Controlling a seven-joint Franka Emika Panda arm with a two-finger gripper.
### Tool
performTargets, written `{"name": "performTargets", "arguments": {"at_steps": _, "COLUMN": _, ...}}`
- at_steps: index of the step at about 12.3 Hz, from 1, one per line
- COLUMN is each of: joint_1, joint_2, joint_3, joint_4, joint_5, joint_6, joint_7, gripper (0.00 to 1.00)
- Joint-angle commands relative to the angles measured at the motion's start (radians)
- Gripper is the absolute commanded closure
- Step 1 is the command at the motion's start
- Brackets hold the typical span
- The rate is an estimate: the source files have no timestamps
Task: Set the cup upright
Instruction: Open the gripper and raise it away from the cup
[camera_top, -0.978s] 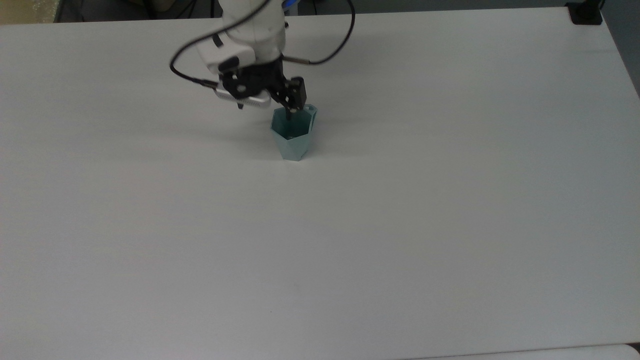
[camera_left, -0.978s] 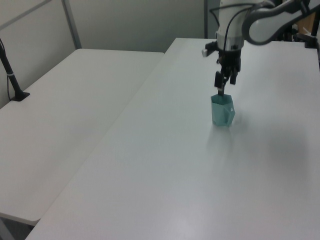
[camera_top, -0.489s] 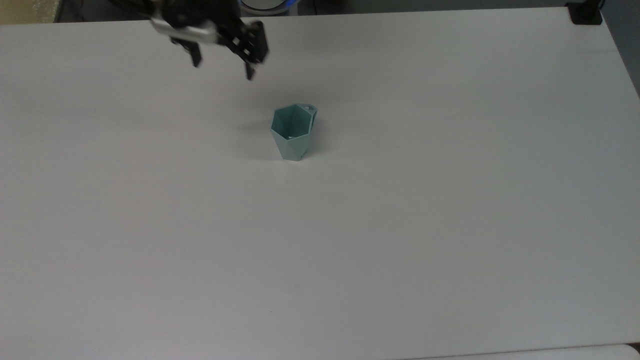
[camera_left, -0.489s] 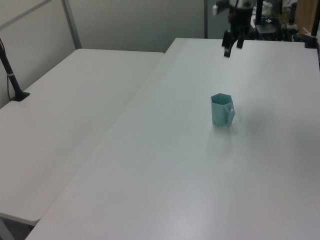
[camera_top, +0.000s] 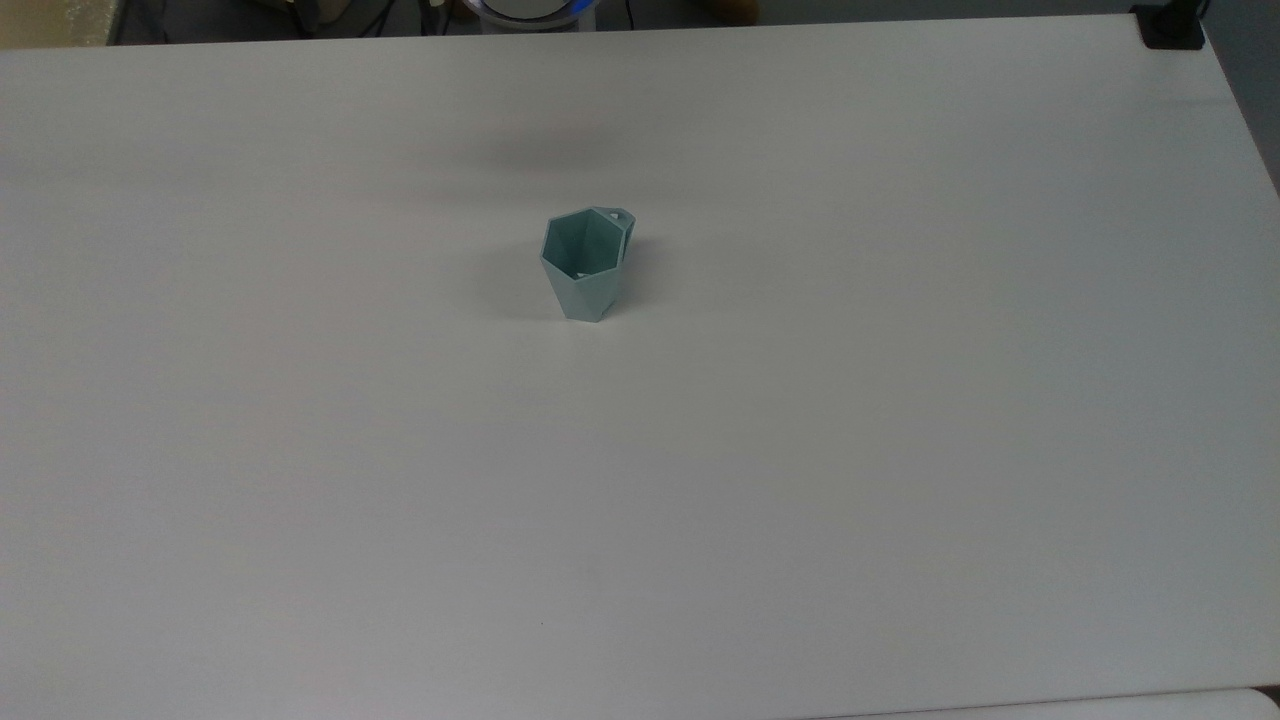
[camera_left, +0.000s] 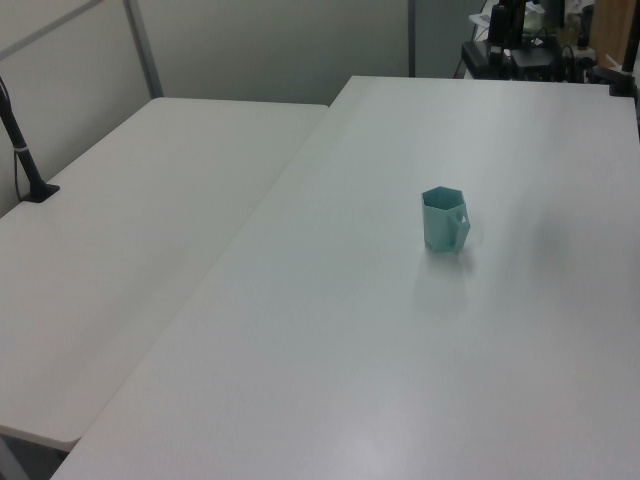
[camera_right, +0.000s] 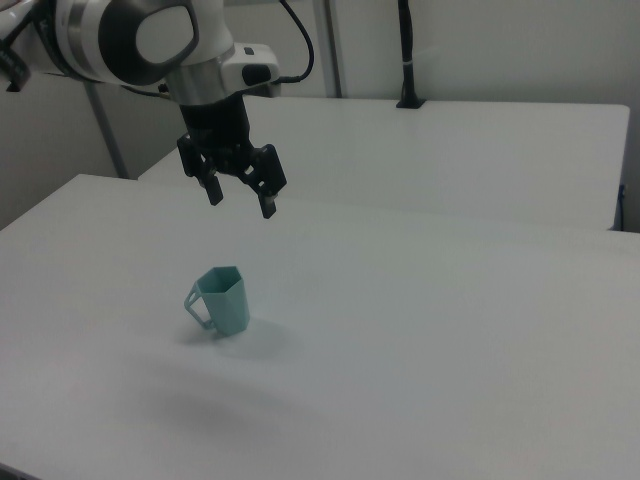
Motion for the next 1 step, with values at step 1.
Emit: {"name": "performTargets", "arguments": {"at_steps": 1, "joint_1": 0.006, "joint_2": -0.001, "joint_3": -0.011, "joint_4": 0.015, "joint_5": 0.02, "joint_6": -0.024, "joint_7": -0.023, "gripper": 0.0}}
